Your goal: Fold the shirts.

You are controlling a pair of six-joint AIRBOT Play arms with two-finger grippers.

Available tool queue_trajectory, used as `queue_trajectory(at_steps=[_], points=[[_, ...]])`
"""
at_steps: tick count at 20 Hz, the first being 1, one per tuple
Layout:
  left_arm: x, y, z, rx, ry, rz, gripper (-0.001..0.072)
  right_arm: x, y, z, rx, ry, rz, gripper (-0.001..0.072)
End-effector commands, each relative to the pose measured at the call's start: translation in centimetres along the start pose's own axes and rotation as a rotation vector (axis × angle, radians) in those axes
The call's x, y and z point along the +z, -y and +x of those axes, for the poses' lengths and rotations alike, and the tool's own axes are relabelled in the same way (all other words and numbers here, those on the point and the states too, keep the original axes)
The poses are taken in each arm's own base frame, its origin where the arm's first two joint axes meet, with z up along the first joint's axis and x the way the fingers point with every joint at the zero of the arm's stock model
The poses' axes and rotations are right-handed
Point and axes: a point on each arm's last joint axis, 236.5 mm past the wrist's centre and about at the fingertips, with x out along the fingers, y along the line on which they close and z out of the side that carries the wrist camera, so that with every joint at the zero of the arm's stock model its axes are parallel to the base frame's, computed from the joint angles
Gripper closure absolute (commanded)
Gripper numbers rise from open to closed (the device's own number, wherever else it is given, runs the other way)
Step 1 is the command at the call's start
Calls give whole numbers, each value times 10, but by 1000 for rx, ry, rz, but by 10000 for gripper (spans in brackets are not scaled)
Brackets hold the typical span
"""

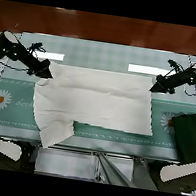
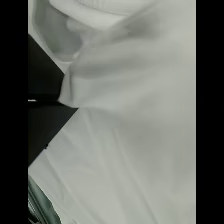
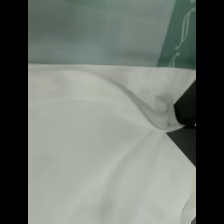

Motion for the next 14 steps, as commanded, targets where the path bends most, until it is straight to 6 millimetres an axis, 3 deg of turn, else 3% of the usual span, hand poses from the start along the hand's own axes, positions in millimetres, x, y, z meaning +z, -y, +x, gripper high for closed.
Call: queue_trajectory(at_steps=[1,2,3,4,5,8,11,12,14], points=[[-12,-2,7,-5,-44,-9,689,-4,3,4,-5,-12,21,682],[-15,-2,6,-7,-56,-9,689,-4,3,4,-5,-12,32,631],[-19,-2,6,-5,-72,-10,670,-5,3,4,-4,-16,44,529],[-25,-6,4,11,-99,-11,491,-8,2,4,-1,-29,49,373],[-35,-14,0,48,-139,-15,212,-14,1,3,3,-53,51,297],[-48,-30,-22,134,-135,-37,202,-25,14,-25,-60,-39,66,297],[-45,-32,-52,154,64,-77,203,-40,39,-69,-178,81,120,295],[-52,-36,-58,158,118,-92,203,-50,51,-75,-206,135,179,294],[-89,-50,-54,147,158,-156,204,-84,69,-63,-215,215,264,294]])
